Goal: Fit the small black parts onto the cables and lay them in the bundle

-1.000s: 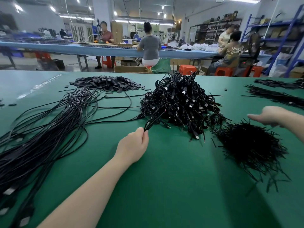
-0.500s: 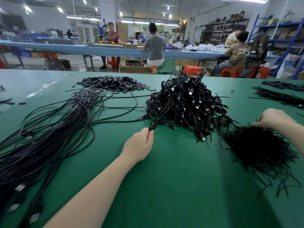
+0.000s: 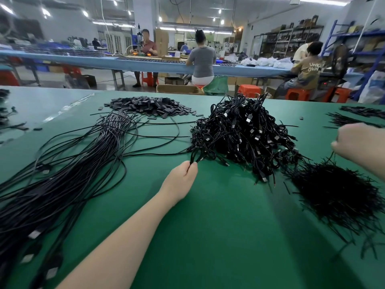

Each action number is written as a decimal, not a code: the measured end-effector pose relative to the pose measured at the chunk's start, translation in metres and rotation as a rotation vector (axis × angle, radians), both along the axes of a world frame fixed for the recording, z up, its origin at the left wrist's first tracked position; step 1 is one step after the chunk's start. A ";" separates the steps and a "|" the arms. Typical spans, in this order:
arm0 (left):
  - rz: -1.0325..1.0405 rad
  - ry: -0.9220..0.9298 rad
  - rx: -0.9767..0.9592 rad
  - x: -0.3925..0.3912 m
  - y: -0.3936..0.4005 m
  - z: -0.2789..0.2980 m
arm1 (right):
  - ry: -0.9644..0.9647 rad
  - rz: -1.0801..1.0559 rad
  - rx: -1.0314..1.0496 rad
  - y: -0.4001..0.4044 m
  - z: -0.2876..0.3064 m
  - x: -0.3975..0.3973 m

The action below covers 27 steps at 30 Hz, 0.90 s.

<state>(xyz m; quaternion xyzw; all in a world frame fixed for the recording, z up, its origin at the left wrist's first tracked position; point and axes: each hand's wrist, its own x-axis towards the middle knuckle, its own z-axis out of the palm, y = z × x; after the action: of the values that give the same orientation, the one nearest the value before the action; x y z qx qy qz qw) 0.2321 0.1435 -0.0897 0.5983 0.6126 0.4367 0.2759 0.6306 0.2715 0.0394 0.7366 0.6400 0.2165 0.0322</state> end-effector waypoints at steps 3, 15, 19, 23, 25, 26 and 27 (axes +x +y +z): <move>-0.054 -0.197 -0.031 0.001 0.003 0.002 | -0.294 0.334 0.343 -0.048 0.014 -0.052; -0.168 0.324 0.008 0.029 -0.013 0.006 | -0.049 1.078 0.442 -0.140 -0.046 -0.199; -0.103 0.577 0.000 0.040 -0.015 0.005 | -0.081 1.119 0.418 -0.144 -0.049 -0.204; -0.080 1.044 0.187 0.045 -0.019 0.005 | -0.205 1.083 0.320 -0.147 -0.040 -0.207; -0.095 1.145 0.280 0.045 -0.025 0.012 | -0.139 1.000 0.016 -0.136 -0.020 -0.209; -0.103 1.128 0.349 0.045 -0.028 0.014 | 0.021 0.940 -0.248 -0.124 -0.008 -0.207; -0.121 1.121 0.469 0.044 -0.029 0.015 | 0.193 0.872 -0.532 -0.113 0.004 -0.204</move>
<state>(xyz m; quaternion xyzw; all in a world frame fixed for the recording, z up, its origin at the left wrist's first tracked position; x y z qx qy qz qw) 0.2765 0.1147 -0.0743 0.8156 0.5169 0.1620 -0.2034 0.4266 0.1582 0.0432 0.3843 0.9204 -0.0293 0.0658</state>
